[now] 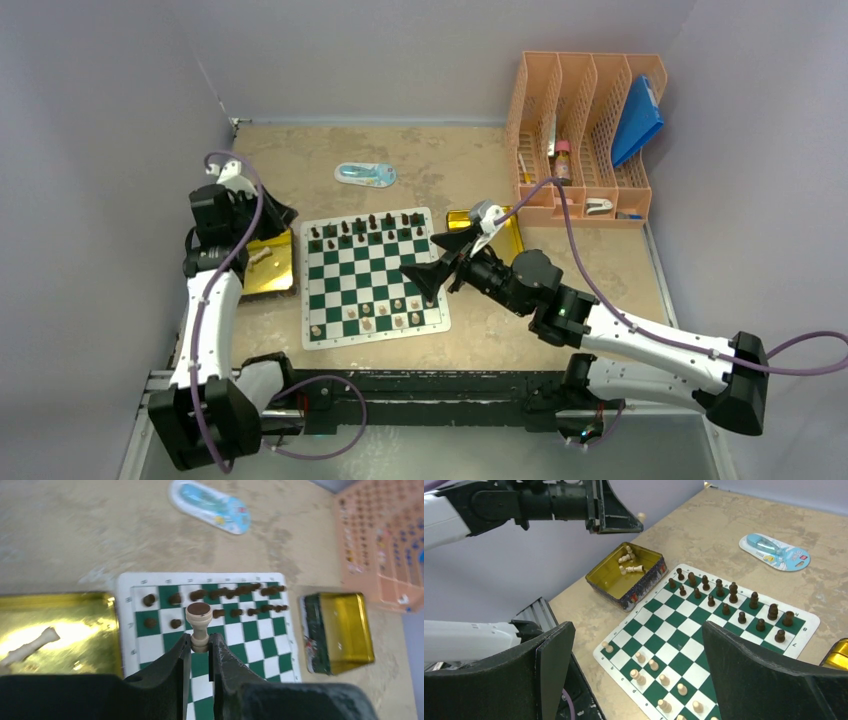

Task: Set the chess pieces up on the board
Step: Pick up the chess piece from the storage box, then place the chess piece on the chessboard.

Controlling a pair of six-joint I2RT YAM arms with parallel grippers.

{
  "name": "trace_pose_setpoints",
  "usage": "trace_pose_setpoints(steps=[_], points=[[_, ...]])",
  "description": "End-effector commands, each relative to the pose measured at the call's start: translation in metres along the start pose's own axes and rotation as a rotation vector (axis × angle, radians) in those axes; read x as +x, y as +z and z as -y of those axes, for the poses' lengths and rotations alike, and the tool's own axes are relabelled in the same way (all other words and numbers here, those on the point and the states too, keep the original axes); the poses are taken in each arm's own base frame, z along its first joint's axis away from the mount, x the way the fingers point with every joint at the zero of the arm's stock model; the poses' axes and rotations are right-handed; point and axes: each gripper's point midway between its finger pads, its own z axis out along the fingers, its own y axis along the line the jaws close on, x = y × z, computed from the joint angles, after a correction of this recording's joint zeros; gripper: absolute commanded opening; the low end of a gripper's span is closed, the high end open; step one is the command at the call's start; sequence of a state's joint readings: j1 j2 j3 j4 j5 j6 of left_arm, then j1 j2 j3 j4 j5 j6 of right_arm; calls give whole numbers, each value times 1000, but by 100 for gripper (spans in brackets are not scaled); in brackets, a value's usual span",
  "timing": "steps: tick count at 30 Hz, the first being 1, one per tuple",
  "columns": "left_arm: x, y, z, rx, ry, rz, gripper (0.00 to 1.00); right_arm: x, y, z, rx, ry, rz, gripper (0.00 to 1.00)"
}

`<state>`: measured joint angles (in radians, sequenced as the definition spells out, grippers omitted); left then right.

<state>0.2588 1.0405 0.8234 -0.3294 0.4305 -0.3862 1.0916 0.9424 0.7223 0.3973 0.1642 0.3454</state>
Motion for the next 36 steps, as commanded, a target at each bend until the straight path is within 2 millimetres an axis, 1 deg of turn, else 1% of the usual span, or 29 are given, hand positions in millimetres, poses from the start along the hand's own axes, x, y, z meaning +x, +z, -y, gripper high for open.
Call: trace_pose_setpoints(steps=[1,4,8,10,12,15,17,20,21,22,24,25,27,29,31,33,34,36], points=[[-8,-6,63,231,233,76,0,-29,9,-6,0,20,46,99],[4,-6,91,335,325,64,0,-34,17,-3,29,18,26,96],[21,-12,113,464,385,53,0,-37,23,4,54,9,15,93],[25,-17,120,505,342,40,0,-40,23,4,39,3,43,91],[27,-22,126,518,241,-1,0,-43,23,2,8,-43,77,89],[32,-32,141,576,113,-93,0,-48,21,-3,-49,-165,149,88],[40,-45,155,680,108,-148,0,-49,21,-1,-69,-283,196,88],[46,-59,163,743,115,-195,0,-34,20,-15,-213,-585,177,90],[49,-63,163,749,114,-222,0,-26,19,-18,-257,-684,161,89],[51,-67,164,754,117,-243,0,-16,17,-20,-308,-797,133,88],[56,-75,165,758,108,-294,0,0,12,-20,-382,-952,88,84],[59,-79,166,762,100,-323,0,3,11,-19,-395,-997,85,81],[67,-90,168,784,77,-387,0,-2,12,-20,-391,-1027,97,70],[73,-102,171,809,59,-439,0,4,17,-21,-422,-1067,61,60],[84,-113,176,822,60,-490,0,19,19,-18,-469,-1133,-2,58],[92,-121,179,826,52,-535,0,29,20,-13,-488,-1192,-34,59],[97,-125,181,833,50,-562,0,32,21,-13,-497,-1212,-31,60],[105,-131,182,847,41,-610,0,29,23,-15,-512,-1245,-11,61]])
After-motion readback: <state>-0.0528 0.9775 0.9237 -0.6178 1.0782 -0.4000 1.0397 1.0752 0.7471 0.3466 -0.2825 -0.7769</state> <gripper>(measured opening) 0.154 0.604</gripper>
